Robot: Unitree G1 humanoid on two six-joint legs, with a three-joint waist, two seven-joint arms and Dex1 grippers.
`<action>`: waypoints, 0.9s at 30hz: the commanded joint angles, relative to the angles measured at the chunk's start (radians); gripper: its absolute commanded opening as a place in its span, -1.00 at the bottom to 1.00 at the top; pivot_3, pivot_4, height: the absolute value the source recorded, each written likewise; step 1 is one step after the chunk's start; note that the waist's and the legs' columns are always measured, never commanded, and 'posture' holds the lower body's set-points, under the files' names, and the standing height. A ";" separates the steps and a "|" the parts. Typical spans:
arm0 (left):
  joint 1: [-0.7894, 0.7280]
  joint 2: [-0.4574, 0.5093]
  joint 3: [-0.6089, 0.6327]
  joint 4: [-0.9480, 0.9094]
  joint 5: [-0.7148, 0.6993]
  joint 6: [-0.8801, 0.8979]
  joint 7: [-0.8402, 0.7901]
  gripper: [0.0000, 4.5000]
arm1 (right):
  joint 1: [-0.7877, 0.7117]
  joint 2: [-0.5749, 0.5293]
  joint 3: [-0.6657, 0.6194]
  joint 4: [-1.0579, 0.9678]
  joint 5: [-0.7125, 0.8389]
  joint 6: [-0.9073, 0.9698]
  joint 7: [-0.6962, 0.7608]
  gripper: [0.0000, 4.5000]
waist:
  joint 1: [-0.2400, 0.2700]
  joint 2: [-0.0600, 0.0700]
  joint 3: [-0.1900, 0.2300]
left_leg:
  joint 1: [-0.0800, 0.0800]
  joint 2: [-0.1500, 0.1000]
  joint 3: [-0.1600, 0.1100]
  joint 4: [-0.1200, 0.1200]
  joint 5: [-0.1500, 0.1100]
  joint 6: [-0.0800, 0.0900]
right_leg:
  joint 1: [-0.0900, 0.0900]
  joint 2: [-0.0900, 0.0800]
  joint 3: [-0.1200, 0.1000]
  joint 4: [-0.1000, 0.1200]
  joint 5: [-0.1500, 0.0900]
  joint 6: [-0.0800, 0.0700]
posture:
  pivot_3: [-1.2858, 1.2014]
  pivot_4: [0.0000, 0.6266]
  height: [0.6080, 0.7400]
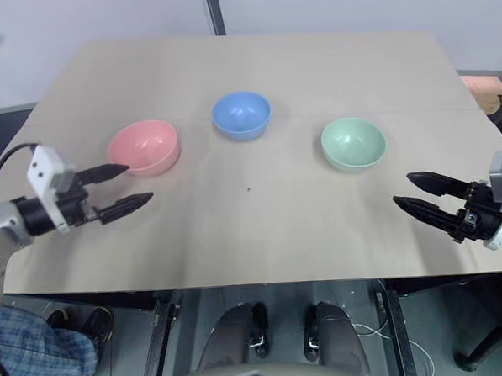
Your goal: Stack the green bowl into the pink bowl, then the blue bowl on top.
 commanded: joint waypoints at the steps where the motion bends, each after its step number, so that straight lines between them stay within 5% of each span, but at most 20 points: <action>1: -0.092 0.040 -0.102 0.050 0.110 -0.056 -0.001 1.00 | -0.031 -0.007 -0.042 -0.069 0.074 0.017 -0.036 0.28 | -0.002 0.000 0.000 | 0.000 0.000 0.000 0.000 0.000 0.000 | 0.000 0.000 0.000 0.000 0.000 0.000 | 0.03 -0.52 1.00; 12: -0.338 0.008 -0.297 0.349 0.339 -0.159 0.028 1.00 | 0.010 0.015 -0.069 -0.144 0.117 0.018 -0.110 0.28 | 0.000 -0.001 0.000 | -0.001 0.000 0.000 0.000 0.000 0.000 | 0.000 0.000 0.000 0.000 0.000 0.000 | 0.03 -0.52 1.00; 19: -0.485 -0.124 -0.414 0.543 0.445 -0.227 0.038 1.00 | 0.030 0.037 -0.061 -0.147 0.094 -0.008 -0.121 0.28 | 0.002 -0.002 0.000 | -0.001 -0.001 0.000 0.002 0.000 0.000 | 0.000 0.000 0.000 0.000 0.000 0.000 | 0.03 -0.52 1.00; 22: -0.528 -0.151 -0.423 0.575 0.453 -0.260 0.013 0.61 | 0.042 0.040 -0.067 -0.149 0.088 -0.015 -0.124 0.29 | 0.000 -0.002 0.000 | -0.001 -0.001 0.000 0.003 0.000 0.000 | 0.000 0.001 0.000 0.001 0.000 0.000 | 0.03 -0.52 1.00; 27: -0.561 -0.146 -0.435 0.629 0.488 -0.306 0.005 -0.53 | 0.065 0.048 -0.073 -0.151 0.078 -0.029 -0.121 0.29 | -0.004 -0.002 0.000 | 0.000 0.000 0.001 0.003 0.000 0.000 | 0.000 0.001 0.001 0.002 0.000 0.000 | 0.03 -0.52 1.00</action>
